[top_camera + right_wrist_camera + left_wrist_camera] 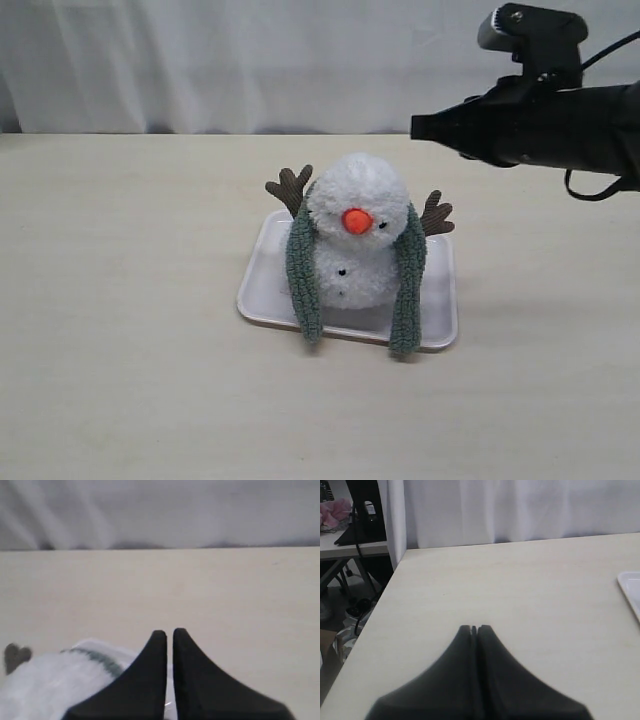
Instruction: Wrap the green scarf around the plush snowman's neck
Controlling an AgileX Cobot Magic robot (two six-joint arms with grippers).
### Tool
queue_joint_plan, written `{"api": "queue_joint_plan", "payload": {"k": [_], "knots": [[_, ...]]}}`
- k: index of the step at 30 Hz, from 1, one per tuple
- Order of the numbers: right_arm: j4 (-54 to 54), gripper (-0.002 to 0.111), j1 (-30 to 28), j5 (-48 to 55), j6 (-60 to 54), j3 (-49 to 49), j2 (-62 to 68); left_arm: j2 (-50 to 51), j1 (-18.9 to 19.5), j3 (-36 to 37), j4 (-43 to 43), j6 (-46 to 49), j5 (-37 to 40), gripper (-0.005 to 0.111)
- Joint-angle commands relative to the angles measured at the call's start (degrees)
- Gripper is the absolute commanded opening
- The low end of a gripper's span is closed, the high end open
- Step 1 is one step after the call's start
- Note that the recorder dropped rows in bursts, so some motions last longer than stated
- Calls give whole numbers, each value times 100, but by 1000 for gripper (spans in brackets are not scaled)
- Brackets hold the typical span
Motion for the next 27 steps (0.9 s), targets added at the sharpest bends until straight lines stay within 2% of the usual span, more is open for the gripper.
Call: {"api": "queue_joint_plan", "payload": {"k": [1, 4, 7, 9, 12, 13, 16, 18, 23, 27], "knots": [[-263, 4, -329, -631, -81, -41, 3, -11, -7, 17, -14, -14, -69, 0], [-223, 4, -488, -990, -648, -41, 3, -11, -7, 17, -14, -14, -69, 0], [682, 4, -608, -1478, -1784, -41, 3, -11, -7, 17, -14, -14, -69, 0], [1731, 4, -623, -1981, -3039, -41, 18, -11, -7, 17, -14, -14, -69, 0], [3761, 4, -623, -2954, -5394, -245, 154, -11, -7, 17, -14, -14, -69, 0], [4132, 4, -666, -3234, -6292, -406, 240, -11, -7, 17, -14, -14, -69, 0], [4132, 4, -643, -3543, -6333, -483, 388, -11, -7, 17, -14, -14, -69, 0], [4132, 4, -528, -3353, -6322, -439, 409, -11, -7, 17, -14, -14, -69, 0], [4132, 4, -186, -1871, -6358, -259, 364, -11, -7, 17, -14, -14, -69, 0], [4132, 4, -105, -13, -5979, -128, 303, -11, -7, 17, -14, -14, -69, 0]]}}
